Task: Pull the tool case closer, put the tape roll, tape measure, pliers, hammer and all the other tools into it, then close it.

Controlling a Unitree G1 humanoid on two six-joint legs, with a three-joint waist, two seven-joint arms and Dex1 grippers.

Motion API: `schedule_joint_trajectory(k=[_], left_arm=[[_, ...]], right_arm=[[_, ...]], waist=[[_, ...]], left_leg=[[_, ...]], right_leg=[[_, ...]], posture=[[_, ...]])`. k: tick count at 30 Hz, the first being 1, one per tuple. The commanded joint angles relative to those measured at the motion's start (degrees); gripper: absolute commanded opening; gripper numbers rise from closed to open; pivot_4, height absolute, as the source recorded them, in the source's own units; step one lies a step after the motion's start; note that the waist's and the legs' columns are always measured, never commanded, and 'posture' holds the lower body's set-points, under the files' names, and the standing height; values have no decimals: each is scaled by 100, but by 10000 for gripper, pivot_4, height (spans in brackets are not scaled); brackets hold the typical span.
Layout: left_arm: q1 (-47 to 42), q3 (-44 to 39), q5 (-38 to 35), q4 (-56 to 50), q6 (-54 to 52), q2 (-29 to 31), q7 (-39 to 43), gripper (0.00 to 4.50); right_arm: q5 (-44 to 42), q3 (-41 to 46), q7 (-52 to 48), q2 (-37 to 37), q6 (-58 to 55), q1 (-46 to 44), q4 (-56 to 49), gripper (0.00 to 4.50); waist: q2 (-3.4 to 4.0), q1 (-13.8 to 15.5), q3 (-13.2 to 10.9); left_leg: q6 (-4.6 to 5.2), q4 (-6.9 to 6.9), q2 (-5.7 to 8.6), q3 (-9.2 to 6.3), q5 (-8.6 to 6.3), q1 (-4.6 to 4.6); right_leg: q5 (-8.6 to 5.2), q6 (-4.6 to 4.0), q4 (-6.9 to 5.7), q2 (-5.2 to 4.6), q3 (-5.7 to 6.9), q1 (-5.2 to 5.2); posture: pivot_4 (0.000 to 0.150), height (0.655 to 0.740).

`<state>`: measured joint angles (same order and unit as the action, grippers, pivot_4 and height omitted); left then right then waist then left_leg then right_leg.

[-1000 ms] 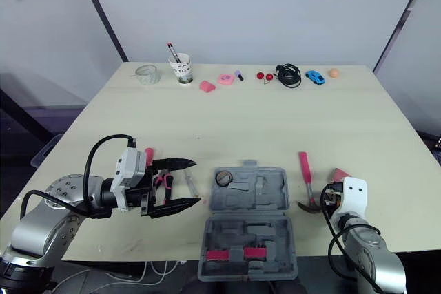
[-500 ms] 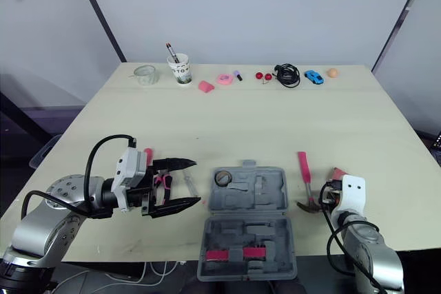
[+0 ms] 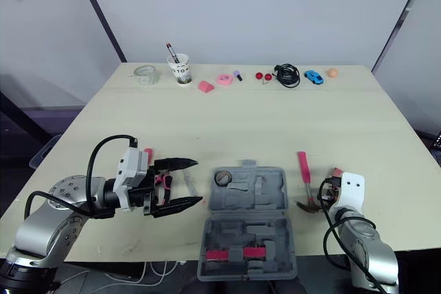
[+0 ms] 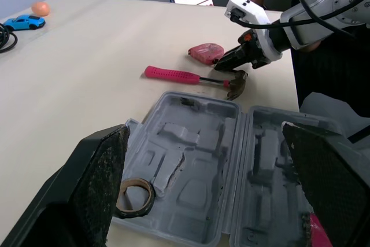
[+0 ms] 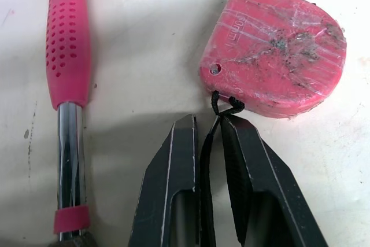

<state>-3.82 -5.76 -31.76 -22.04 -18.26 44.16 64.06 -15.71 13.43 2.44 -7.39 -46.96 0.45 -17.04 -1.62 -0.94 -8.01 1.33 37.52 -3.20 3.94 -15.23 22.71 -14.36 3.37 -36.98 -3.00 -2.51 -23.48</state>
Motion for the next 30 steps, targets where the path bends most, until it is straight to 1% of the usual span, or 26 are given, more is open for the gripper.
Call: schedule_joint_trajectory(k=[1, 8, 17, 19, 30], left_arm=[[-40, -4, -248, -260, 2, -29, 111, 45000], [-10, -66, -644, -312, -72, 86, 537, 45000], [-212, -11, -760, -231, -155, 142, 768, 45000], [-251, 4, -747, -213, -166, 119, 764, 45000], [-324, 59, -703, -178, -169, 103, 787, 45000]], right_arm=[[12, 186, 112, 46, -74, -12, 21, 6922], [12, 213, 100, 58, -89, -39, 72, 6922], [-8, 269, 105, 110, -45, -25, 132, 6922], [-2, 279, 98, 104, -24, -4, 143, 767], [-27, 282, 21, 49, -77, 94, 58, 293]], waist=[[-1, 0, 0], [-3, 0, 2], [-4, 0, 3], [-6, 1, 4], [-7, 1, 5]], left_leg=[[0, 0, 0, 0, 0, 0], [0, 0, 0, 0, 0, 0], [0, 1, 0, 0, 0, -1], [0, 1, 0, -1, 0, -1], [0, 1, 0, -2, 0, -1]], right_leg=[[0, 0, 0, 0, 0, 0], [0, 0, 0, 0, 0, 0], [0, 0, -1, 0, 0, 1], [0, 0, -1, 0, 0, 1], [0, 0, -1, 1, 0, 1]], posture=[[1500, 7400], [1500, 7400], [1500, 7400], [1500, 7400], [1500, 7400]])
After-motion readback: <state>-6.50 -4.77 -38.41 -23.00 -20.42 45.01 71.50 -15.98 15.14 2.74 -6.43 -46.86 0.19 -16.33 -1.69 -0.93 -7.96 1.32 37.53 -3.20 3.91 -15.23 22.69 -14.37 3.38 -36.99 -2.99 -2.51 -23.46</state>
